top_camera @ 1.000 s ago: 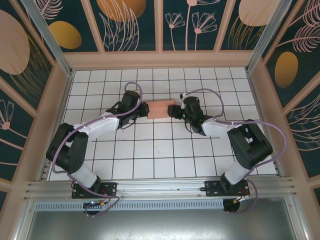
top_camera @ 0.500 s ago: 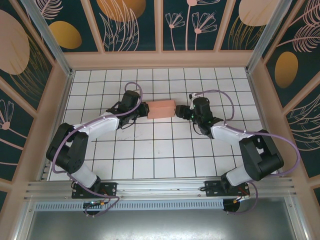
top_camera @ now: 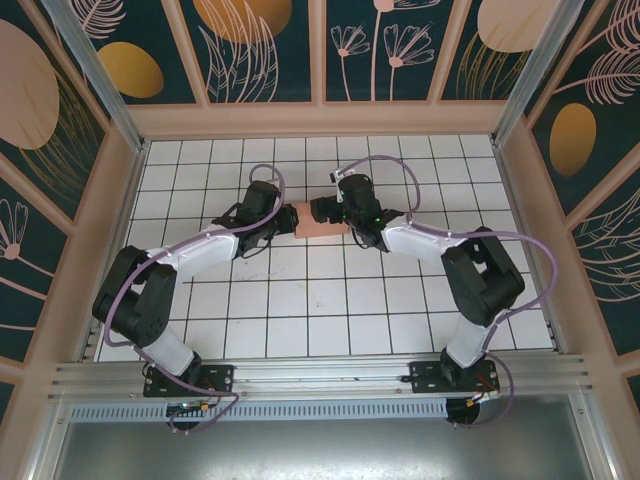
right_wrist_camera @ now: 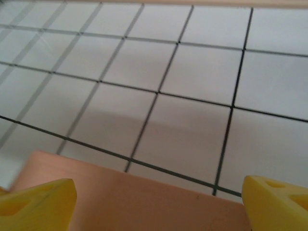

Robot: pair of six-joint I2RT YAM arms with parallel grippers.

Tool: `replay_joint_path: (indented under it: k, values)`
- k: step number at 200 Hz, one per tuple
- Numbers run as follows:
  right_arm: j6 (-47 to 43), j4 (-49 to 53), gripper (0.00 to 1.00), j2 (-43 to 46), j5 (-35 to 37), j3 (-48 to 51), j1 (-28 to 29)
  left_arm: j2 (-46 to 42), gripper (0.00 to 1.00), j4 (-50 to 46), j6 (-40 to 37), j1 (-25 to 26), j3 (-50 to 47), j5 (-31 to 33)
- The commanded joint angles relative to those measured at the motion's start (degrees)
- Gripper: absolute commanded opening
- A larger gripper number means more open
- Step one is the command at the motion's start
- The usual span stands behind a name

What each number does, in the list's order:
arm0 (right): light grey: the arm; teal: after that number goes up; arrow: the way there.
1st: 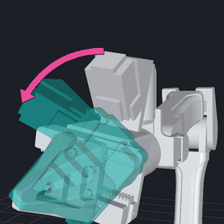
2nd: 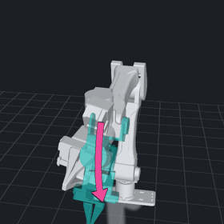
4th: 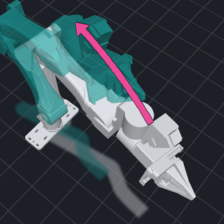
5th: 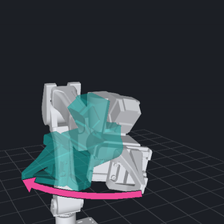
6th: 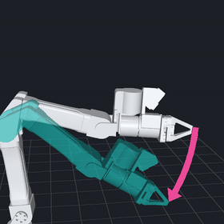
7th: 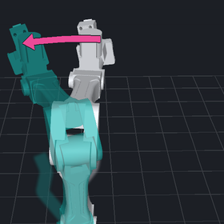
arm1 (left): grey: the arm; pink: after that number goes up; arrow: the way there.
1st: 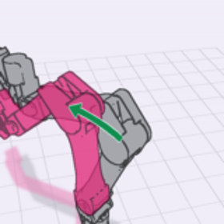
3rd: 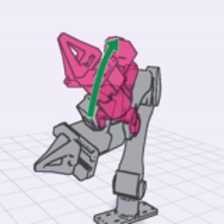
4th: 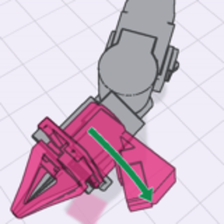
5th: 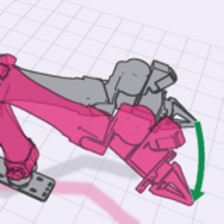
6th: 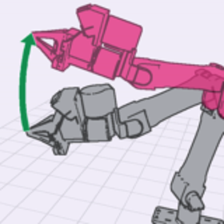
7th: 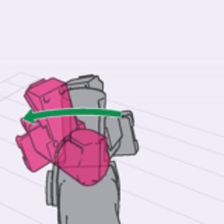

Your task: Fold the paper box

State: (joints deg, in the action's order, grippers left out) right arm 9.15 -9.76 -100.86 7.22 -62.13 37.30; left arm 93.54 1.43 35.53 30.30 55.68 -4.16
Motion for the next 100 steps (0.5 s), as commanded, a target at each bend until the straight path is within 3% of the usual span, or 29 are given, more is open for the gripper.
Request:
replay_joint_path:
  k: [1, 100]
  values:
    - [-3.35, 4.11, 0.9, -0.93, 6.05, 0.17, -0.25, 2.26, 0.12, -8.53, -1.59, -0.1, -1.32, 0.34]
    - [-2.76, 5.46, 0.91, 6.41, 8.88, 10.78, -8.87, 2.88, 0.12, -8.99, -2.04, -0.08, -0.93, 0.47]
